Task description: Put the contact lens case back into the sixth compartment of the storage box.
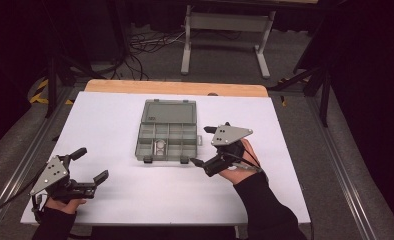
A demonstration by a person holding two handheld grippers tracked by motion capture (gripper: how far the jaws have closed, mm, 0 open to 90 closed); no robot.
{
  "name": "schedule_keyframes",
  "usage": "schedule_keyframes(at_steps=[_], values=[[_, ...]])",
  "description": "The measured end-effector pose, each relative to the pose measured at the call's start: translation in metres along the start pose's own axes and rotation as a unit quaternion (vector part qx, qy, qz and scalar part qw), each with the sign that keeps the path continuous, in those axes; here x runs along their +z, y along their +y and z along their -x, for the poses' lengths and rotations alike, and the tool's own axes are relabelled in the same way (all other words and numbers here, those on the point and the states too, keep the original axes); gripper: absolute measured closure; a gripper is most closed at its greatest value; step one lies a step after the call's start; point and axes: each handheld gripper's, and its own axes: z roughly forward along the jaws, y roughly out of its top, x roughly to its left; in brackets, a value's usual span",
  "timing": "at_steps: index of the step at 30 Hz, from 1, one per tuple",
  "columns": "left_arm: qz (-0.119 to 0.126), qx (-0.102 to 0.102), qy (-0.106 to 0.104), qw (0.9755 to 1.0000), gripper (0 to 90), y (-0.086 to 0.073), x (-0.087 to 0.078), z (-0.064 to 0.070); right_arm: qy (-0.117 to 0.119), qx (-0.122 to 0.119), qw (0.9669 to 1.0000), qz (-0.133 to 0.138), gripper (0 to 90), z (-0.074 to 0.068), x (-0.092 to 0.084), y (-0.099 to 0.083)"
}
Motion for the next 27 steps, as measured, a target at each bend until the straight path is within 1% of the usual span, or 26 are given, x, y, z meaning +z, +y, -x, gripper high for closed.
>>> schedule_keyframes(at_steps=[2, 4, 5, 7, 8, 9, 13, 15, 18, 19, 21, 24, 25, 27], values=[[0.003, -0.001, 0.001, 1.0000, 0.1, 0.000, 0.000, 0.000, -0.006, 0.006, 1.0000, 0.003, 0.9, -0.001, -0.005, -0.007], [0.005, 0.000, 0.003, 1.0000, 0.1, -0.001, 0.001, 0.000, -0.009, 0.009, 0.9999, 0.005, 0.9, -0.001, -0.007, -0.009], [0.005, -0.001, 0.003, 1.0000, 0.1, -0.001, 0.000, 0.000, -0.013, 0.015, 0.9998, 0.010, 1.0, -0.001, -0.012, -0.014], [0.006, -0.003, 0.004, 1.0000, 0.1, -0.001, 0.000, 0.000, -0.014, 0.016, 0.9997, 0.011, 0.9, -0.001, -0.013, -0.015], [0.005, 0.000, 0.005, 1.0000, 0.1, -0.001, 0.000, 0.000, -0.019, 0.021, 0.9995, 0.017, 0.9, -0.002, -0.017, -0.019], [0.005, 0.000, 0.005, 1.0000, 0.1, -0.001, 0.000, 0.000, -0.019, 0.021, 0.9995, 0.017, 0.9, -0.002, -0.017, -0.019], [0.007, 0.001, 0.003, 1.0000, 0.1, -0.001, 0.000, 0.000, -0.027, 0.028, 0.9989, 0.028, 0.9, -0.004, -0.026, -0.032], [0.006, 0.000, 0.004, 1.0000, 0.1, -0.001, 0.000, 0.000, -0.029, 0.029, 0.9987, 0.029, 0.9, -0.005, -0.028, -0.034], [0.008, -0.002, 0.004, 1.0000, 0.1, -0.002, 0.001, 0.000, -0.036, 0.036, 0.9980, 0.037, 0.9, -0.006, -0.034, -0.043], [0.008, -0.003, 0.004, 1.0000, 0.0, -0.002, 0.001, 0.000, -0.040, 0.039, 0.9975, 0.043, 0.9, -0.006, -0.037, -0.049], [0.007, -0.002, 0.004, 1.0000, 0.1, -0.002, 0.000, 0.000, -0.041, 0.040, 0.9974, 0.045, 0.9, -0.006, -0.039, -0.051], [0.007, -0.003, 0.002, 1.0000, 0.0, -0.003, 0.000, -0.001, -0.045, 0.045, 0.9966, 0.053, 0.9, -0.007, -0.044, -0.061], [0.010, -0.004, 0.003, 0.9999, 0.0, -0.004, 0.001, -0.001, -0.049, 0.050, 0.9960, 0.056, 0.8, -0.007, -0.047, -0.067], [0.008, -0.005, 0.003, 1.0000, 0.0, -0.004, 0.002, -0.001, -0.050, 0.051, 0.9958, 0.058, 0.9, -0.007, -0.048, -0.069]])
